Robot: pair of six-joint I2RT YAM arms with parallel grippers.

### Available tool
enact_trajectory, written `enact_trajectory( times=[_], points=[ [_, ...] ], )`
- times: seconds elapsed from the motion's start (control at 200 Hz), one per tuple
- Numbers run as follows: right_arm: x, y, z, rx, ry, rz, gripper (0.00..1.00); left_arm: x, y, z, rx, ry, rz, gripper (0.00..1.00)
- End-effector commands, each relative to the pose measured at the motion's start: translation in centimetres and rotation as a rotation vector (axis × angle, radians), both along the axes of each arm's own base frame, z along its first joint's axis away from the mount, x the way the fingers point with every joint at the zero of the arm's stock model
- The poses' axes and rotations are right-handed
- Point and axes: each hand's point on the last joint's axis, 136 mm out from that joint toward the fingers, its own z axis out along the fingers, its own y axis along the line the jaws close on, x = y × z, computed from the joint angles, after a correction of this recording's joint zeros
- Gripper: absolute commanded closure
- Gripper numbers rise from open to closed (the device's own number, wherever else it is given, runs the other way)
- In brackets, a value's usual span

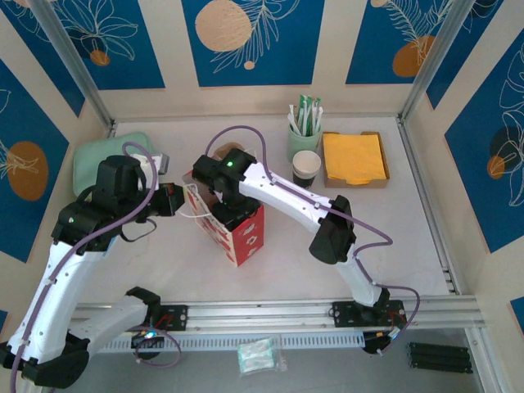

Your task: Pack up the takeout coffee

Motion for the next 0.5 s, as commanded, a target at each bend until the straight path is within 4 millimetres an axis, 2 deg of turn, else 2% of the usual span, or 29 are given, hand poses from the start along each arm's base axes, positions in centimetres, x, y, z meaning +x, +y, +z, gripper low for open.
enact_trajectory(
  times=[0.0, 0.495],
  points=[
    [-0.50, -0.14, 1.09, 0.038, 0.020, -0.016, 0.38, 0.08, -0.12, 0.21, -0.017, -0.007, -0.001, 1.00],
    [0.08, 0.39, 1.18, 0.067, -0.001, -0.033, 0.40, -0.02, -0.17, -0.05, -0.021, -0.003, -0.003, 1.00]
  ],
)
